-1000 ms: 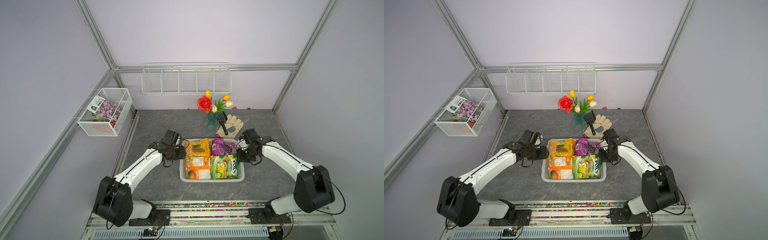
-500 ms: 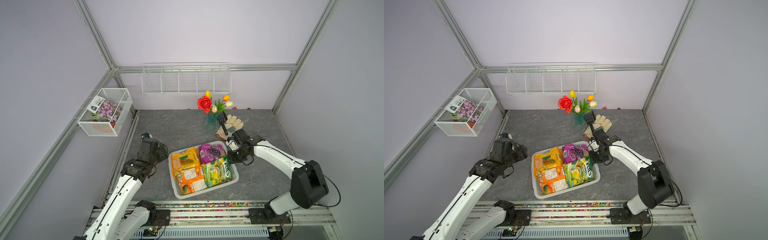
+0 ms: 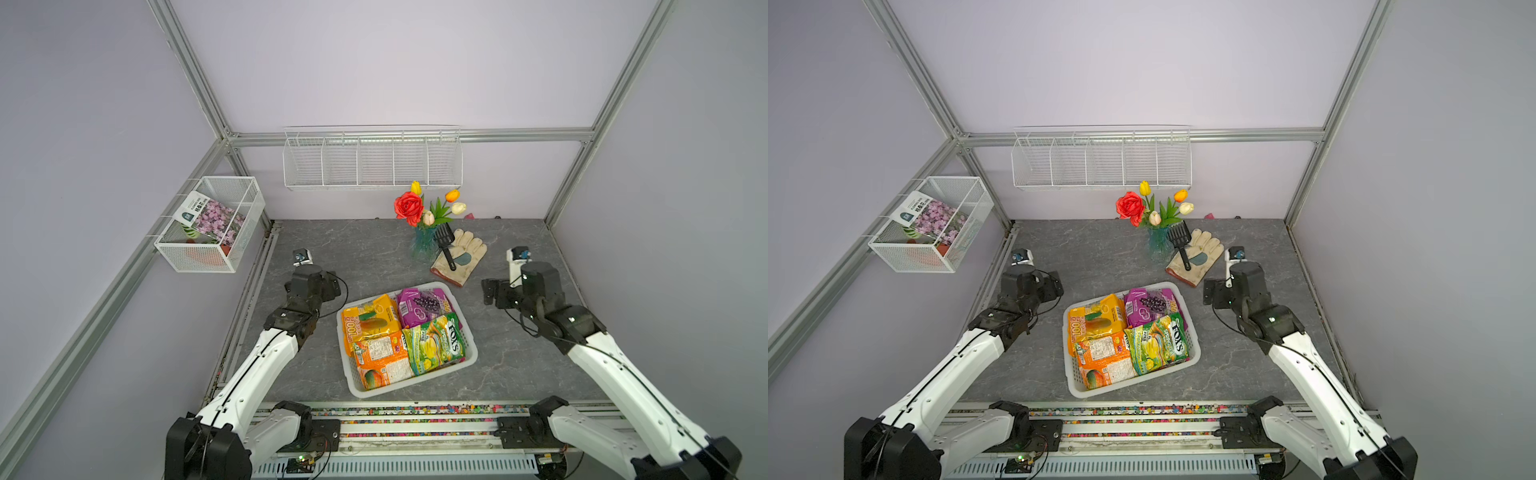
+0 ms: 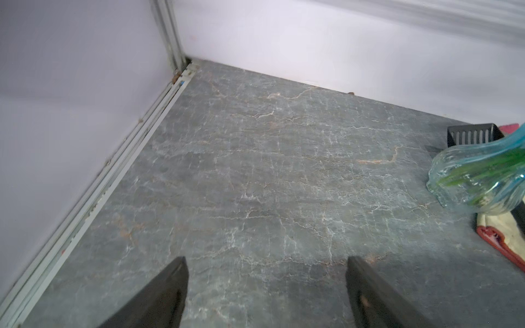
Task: Put the candies in the basket
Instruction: Move the basket to the center of the board, then reset both arms
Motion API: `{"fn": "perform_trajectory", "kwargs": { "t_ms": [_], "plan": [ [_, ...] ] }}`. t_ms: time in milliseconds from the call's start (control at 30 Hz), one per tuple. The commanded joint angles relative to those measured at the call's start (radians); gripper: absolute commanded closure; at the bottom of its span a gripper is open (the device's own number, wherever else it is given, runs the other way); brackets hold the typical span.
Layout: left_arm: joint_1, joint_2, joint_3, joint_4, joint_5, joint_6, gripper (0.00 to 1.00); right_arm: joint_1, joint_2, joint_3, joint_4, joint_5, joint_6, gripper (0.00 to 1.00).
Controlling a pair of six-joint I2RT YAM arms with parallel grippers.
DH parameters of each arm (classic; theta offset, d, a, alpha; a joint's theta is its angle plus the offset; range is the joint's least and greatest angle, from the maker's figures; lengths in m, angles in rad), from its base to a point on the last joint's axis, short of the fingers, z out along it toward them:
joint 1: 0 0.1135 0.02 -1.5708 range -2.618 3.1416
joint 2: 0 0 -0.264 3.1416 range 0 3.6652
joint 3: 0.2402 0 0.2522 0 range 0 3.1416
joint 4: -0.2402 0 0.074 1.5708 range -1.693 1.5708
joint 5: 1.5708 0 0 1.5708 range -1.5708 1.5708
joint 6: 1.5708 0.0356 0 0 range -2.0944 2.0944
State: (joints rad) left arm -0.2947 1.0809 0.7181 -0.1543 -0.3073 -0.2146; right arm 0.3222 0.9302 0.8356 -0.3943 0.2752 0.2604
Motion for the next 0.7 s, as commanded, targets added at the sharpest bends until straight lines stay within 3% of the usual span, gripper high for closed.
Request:
{"fn": "perform_trajectory", "kwargs": {
  "t_ms": [0, 100, 200, 333, 500, 567, 667],
  "plan": [
    [0.008, 0.0, -0.082, 0.236, -0.007, 0.146, 0.0, -0.094, -0.041, -0.167, 0.261, 0.221, -0.064, 0.01],
    [0.049, 0.013, -0.117, 0.222, 0.016, 0.189, 0.0, -0.17, -0.034, -0.315, 0.437, 0.2, -0.122, 0.01],
    [0.077, 0.028, -0.155, 0.263, -0.041, 0.21, 0.0, -0.218, 0.047, -0.432, 0.621, 0.118, -0.15, 0.02],
    [0.125, 0.1, -0.227, 0.434, 0.062, 0.33, 0.0, -0.245, 0.245, -0.508, 0.912, 0.039, -0.195, 0.02],
    [0.177, 0.137, -0.28, 0.576, 0.206, 0.315, 0.0, -0.288, 0.443, -0.469, 1.155, -0.085, -0.186, 0.03],
    [0.197, 0.142, -0.308, 0.637, 0.236, 0.299, 0.0, -0.294, 0.531, -0.424, 1.128, -0.1, -0.177, 0.03],
    [0.257, 0.182, -0.348, 0.762, 0.357, 0.257, 0.0, -0.288, 0.637, -0.489, 1.388, -0.21, -0.253, 0.02]
  ]
}}
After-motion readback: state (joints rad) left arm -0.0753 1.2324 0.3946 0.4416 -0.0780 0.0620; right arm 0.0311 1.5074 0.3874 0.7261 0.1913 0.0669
